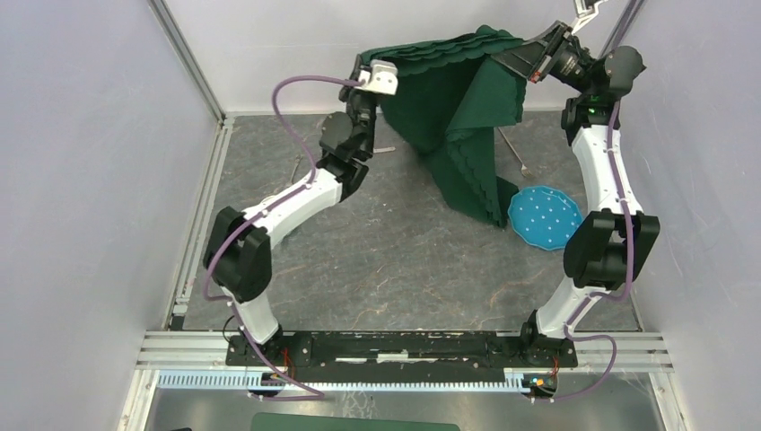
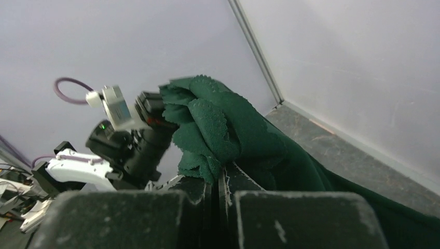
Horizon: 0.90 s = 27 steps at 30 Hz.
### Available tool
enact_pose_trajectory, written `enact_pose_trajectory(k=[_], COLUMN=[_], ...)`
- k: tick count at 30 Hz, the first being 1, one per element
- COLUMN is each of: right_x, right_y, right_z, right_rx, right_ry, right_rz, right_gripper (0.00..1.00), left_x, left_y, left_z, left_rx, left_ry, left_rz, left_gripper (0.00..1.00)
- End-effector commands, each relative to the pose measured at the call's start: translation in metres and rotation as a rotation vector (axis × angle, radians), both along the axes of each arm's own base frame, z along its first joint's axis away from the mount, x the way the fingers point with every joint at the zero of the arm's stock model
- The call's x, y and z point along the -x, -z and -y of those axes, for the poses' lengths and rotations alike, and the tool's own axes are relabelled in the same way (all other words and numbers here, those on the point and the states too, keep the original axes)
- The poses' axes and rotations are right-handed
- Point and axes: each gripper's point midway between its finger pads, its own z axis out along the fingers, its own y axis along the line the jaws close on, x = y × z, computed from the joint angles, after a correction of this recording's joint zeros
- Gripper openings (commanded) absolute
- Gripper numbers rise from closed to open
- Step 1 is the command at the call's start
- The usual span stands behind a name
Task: Set the dinner table for one person
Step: Flatten out the napkin at the center of the board.
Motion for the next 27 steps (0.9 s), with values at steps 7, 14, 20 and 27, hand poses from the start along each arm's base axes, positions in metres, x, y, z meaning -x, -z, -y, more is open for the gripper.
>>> enact_pose_trajectory(k=[7,14,20,27], right_x=[0.0,-0.009,-0.02,-0.038], right_y=[-0.019,-0.012,-0.018,-0.042], right_z=[0.007,-0.008,-0.01,-0.006], right_rx=[0.035,0.032,0.008,-0.067], right_ry=[0.025,-0.029,-0.03,-0.005], right_rz=[0.051,0.014,0.012,0.021], right_gripper=[0.0,0.0,0.0,0.0], left_x=[0.0,-0.014,-0.024,-0.026], left_y=[-0.088,-0.108,-0.099,-0.07], left_z=[-0.112,-0.125,-0.097,0.002], left_rx=[0.163,0.165,0.197,0.243], left_ry=[-0.134,-0.093,0.08,0.588], left_rz=[0.008,-0.021,-0.052,-0.184], left_gripper=[0.02,0.02,0.02,0.36])
